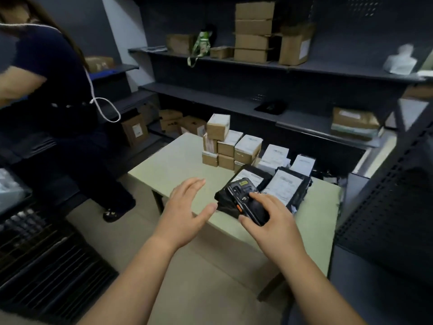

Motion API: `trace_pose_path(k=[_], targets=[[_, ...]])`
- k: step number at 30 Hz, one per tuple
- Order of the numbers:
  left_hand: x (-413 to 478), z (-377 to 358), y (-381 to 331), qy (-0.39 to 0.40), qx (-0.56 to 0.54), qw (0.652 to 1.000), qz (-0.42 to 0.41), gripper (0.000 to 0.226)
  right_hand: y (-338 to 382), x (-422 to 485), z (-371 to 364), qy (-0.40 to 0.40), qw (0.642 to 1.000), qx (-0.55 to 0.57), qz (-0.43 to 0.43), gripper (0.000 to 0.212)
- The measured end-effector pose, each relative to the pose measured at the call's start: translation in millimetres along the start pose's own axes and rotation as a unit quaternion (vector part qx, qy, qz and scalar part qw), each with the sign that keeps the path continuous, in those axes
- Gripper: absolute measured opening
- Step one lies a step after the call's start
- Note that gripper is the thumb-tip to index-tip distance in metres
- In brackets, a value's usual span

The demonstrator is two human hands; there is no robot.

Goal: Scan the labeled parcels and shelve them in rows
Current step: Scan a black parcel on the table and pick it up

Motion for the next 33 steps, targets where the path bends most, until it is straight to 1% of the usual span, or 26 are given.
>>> trace_pose_path(k=[5, 9, 12, 14, 19, 24, 29, 33], targets=[[75, -48, 25, 0.082, -0.037, 0.994, -0.055, 0.072, -26, 37, -6, -0.056, 0.994, -0.038, -0.089, 0.055], [126, -80, 40, 0.137, -0.072, 0.985, -0.080, 0.065, -33, 56, -3, -0.104, 0.980, -0.067, -0.155, 0.054], [149, -104, 51, 0.181, -0.098, 0.974, -0.093, 0.060, -37, 62, -5, -0.122, 0.967, -0.086, -0.205, 0.054], [159, -118, 60, 0.207, -0.097, 0.968, -0.099, 0.059, -40, 63, -10, -0.134, 0.961, -0.088, -0.227, 0.056], [176, -143, 92, 0.242, -0.066, 0.966, -0.056, 0.054, -50, 57, -24, -0.141, 0.949, -0.099, -0.265, 0.052], [189, -175, 116, 0.298, 0.043, 0.953, -0.035, 0.058, -61, 56, -29, -0.140, 0.946, -0.089, -0.279, 0.052], [200, -212, 113, 0.306, 0.120, 0.944, 0.011, 0.063, -74, 56, -32, -0.139, 0.944, -0.081, -0.288, 0.052], [203, -237, 114, 0.320, 0.140, 0.936, 0.041, 0.065, -83, 61, -34, -0.136, 0.945, -0.082, -0.287, 0.053]])
Point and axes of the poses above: each hand's wrist, its own x-axis towards the middle knuckle, its own z-axis out of the back of the hand, y = z × x, the point moved 3 cm from there along x, towards the middle knuckle, and after that the axes turned 8 degrees about -x, right-handed, at the moved point
